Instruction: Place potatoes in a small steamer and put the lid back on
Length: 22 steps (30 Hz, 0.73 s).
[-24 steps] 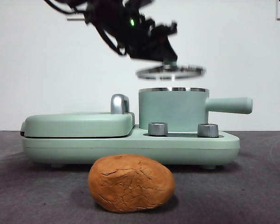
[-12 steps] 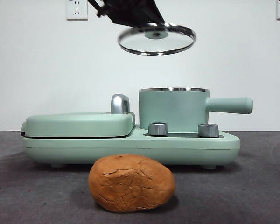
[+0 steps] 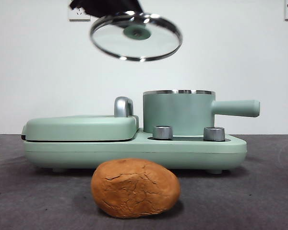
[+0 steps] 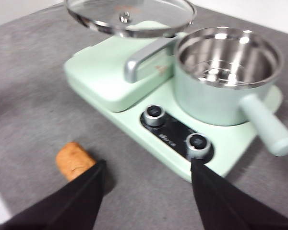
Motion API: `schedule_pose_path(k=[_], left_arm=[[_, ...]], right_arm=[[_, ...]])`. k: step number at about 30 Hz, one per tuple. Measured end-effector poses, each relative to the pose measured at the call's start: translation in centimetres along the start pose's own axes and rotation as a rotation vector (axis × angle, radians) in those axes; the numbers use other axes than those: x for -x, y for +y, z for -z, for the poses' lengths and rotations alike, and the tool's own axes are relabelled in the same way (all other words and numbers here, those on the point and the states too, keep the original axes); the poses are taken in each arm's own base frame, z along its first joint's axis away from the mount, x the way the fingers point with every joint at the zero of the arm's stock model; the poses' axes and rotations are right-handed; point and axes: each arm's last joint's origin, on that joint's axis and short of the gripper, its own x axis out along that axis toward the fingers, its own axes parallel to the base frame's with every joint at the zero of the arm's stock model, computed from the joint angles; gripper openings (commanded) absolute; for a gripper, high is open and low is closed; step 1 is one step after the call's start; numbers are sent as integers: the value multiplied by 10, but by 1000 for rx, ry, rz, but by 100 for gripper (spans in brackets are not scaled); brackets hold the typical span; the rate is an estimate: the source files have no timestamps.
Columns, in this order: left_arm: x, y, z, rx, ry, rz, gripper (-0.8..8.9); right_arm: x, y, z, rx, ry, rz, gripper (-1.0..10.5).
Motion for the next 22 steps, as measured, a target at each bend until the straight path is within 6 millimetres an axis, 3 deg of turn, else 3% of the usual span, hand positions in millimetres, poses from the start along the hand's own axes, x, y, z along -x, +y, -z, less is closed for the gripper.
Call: schedule_pose_path(k=[7, 14, 22], left_arm=[[34, -7, 31, 23, 15, -39, 10], [66, -12, 26, 21, -66, -54, 10], [71, -13, 28, 25, -42, -55, 10]], right_arm=[[-25, 3, 2, 45, 113, -99, 349], [-60, 16, 5, 115, 237, -227, 390], [-104, 36, 8, 196, 285, -337, 391]])
